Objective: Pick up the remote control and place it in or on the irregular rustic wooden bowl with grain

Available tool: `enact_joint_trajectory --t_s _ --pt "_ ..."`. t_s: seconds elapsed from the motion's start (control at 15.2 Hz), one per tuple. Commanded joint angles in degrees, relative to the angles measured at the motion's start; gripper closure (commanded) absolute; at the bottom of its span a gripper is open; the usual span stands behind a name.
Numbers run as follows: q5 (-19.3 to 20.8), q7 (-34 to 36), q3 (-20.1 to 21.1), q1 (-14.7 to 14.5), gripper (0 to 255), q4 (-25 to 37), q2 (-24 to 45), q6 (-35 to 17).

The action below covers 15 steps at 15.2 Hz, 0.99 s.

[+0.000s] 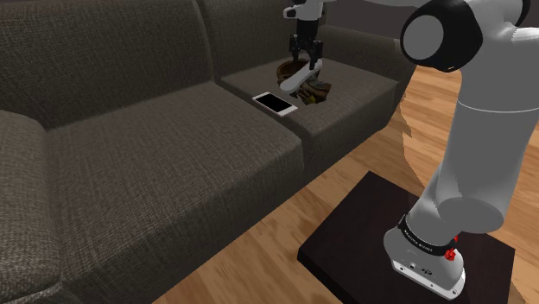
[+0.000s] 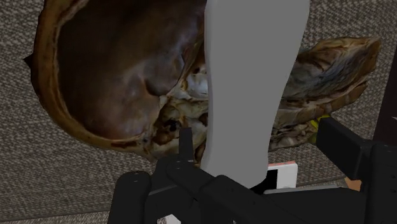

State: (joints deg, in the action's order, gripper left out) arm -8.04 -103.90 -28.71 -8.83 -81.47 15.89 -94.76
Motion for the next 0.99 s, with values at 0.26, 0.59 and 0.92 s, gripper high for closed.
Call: enact_joint_trajectory --t_s 0.26,0.59,0.92 --pt "-0.4 -0.1 -0.1 0.7 0 5.2 1.0 4.3" --pt "-1.1 -0.3 -0.2 1.6 0 10.6 2.3 8.4" --pt "-1.1 -0.3 -0.2 1.6 0 10.6 2.4 8.5"
